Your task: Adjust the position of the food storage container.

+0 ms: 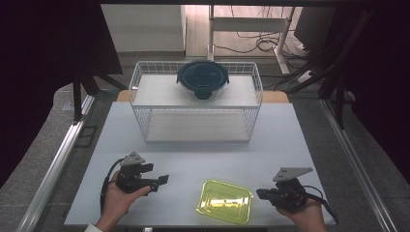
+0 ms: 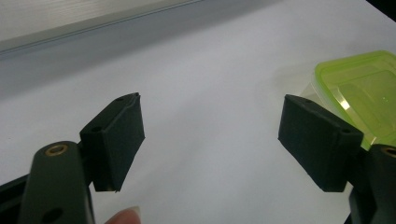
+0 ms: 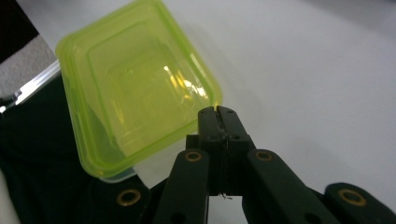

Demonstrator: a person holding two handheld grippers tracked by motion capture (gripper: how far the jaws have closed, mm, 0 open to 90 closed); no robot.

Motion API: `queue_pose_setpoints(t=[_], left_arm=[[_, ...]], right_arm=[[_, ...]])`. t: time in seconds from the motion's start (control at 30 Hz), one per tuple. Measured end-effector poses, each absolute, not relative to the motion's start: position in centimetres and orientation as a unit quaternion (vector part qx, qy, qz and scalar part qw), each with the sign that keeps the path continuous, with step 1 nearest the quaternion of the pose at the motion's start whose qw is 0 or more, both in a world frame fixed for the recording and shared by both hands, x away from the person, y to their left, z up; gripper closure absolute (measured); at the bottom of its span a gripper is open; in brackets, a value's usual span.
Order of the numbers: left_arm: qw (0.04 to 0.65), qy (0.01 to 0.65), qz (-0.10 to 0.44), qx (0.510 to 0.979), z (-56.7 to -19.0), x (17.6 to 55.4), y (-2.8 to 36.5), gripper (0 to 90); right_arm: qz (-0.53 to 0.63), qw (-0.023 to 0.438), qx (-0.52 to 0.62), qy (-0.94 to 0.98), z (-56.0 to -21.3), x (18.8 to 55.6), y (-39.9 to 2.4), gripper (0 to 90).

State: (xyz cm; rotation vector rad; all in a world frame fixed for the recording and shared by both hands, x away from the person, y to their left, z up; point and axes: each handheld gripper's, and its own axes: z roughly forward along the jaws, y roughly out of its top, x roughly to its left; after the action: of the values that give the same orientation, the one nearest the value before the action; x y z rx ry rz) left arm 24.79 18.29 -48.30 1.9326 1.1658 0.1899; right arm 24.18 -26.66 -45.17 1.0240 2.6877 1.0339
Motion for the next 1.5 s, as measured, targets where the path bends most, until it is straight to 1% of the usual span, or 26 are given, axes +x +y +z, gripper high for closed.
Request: queue_pose_setpoints(t=[0.17, 0.23, 0.4, 0.77, 0.93, 1.0, 1.1, 1.5], left_arm=[[0.421, 0.462, 0.075, 0.777, -48.4, 25.0, 18.0, 22.1], [0.420, 0.461, 0.075, 0.778, -48.4, 25.0, 17.8, 22.1], [0.420, 0.464, 0.076, 0.776, -48.4, 24.9, 18.0, 22.1], [0.415, 0.481, 0.076, 0.769, -48.8, 24.9, 18.5, 22.4], [0.414, 0.488, 0.079, 0.764, -48.8, 24.8, 18.9, 22.5], [0.415, 0.490, 0.078, 0.763, -48.8, 24.8, 19.1, 22.6], [0.414, 0.493, 0.079, 0.761, -48.9, 24.9, 19.3, 22.6], [0.411, 0.503, 0.080, 0.756, -49.1, 25.2, 19.9, 22.6]], right_arm=[[0.315, 0.045, 0.331, 0.889, -45.7, 23.1, -26.3, 88.4], [0.290, 0.044, 0.324, 0.899, -46.5, 22.2, -25.8, 88.5], [0.251, 0.029, 0.316, 0.914, -48.1, 21.7, -24.5, 88.5], [0.247, 0.013, 0.327, 0.912, -48.6, 22.8, -23.6, 88.5], [0.250, 0.014, 0.331, 0.910, -48.8, 23.5, -23.2, 88.5], [0.246, 0.025, 0.328, 0.911, -48.6, 23.6, -22.7, 88.5], [0.249, 0.018, 0.322, 0.913, -48.7, 23.9, -21.7, 88.5], [0.252, 0.024, 0.308, 0.917, -49.0, 25.5, -18.8, 88.6]])
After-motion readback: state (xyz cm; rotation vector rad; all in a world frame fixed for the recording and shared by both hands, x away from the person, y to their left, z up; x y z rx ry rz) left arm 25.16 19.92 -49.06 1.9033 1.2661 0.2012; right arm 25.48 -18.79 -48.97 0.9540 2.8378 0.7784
